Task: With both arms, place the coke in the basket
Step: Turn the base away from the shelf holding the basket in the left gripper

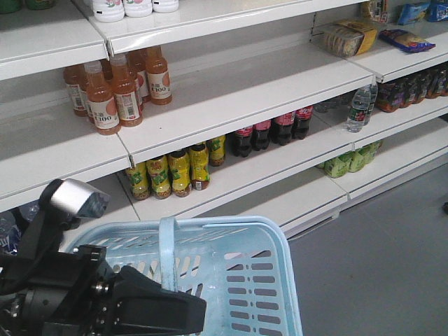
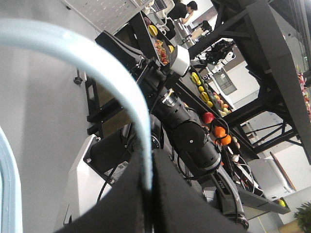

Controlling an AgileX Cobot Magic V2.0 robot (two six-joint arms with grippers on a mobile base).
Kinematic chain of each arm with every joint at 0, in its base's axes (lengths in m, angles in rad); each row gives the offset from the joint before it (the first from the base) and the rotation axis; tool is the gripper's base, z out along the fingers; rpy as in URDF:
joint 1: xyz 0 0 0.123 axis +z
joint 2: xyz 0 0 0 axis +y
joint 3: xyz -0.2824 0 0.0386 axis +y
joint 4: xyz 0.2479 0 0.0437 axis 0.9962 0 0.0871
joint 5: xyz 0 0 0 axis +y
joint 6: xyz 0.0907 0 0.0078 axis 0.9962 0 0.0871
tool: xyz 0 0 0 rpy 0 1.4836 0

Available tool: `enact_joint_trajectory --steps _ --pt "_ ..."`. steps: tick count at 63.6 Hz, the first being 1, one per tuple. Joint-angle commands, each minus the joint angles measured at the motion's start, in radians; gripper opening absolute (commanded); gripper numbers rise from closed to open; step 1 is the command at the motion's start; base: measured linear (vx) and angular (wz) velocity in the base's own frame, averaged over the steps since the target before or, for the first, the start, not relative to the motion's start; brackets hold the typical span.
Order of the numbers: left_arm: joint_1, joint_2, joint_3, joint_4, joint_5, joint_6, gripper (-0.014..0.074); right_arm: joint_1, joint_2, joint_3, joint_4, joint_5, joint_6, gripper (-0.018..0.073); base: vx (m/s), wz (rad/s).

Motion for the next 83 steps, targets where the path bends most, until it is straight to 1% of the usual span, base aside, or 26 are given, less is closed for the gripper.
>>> enact_joint_trajectory --steps 1,42,83 --pt "-0.004 -0.022 -0.025 -0.083 -0.064 0.006 -0.0008 -0.006 -0.019 0.011 -0.007 -0.074 -0.005 -0.0005 -0.01 -0.03" --pt "-0.004 -0.022 -0.025 -0.083 -0.064 0.006 -0.0007 -0.006 -0.019 0.011 -0.007 -0.074 -0.005 -0.0005 -0.02 -0.07" --pt "-0.004 -0.022 -0.025 -0.083 -0.064 0.006 -0.0007 -0.006 -0.019 0.011 -0.007 -0.074 -0.005 -0.0005 -0.06 -0.23"
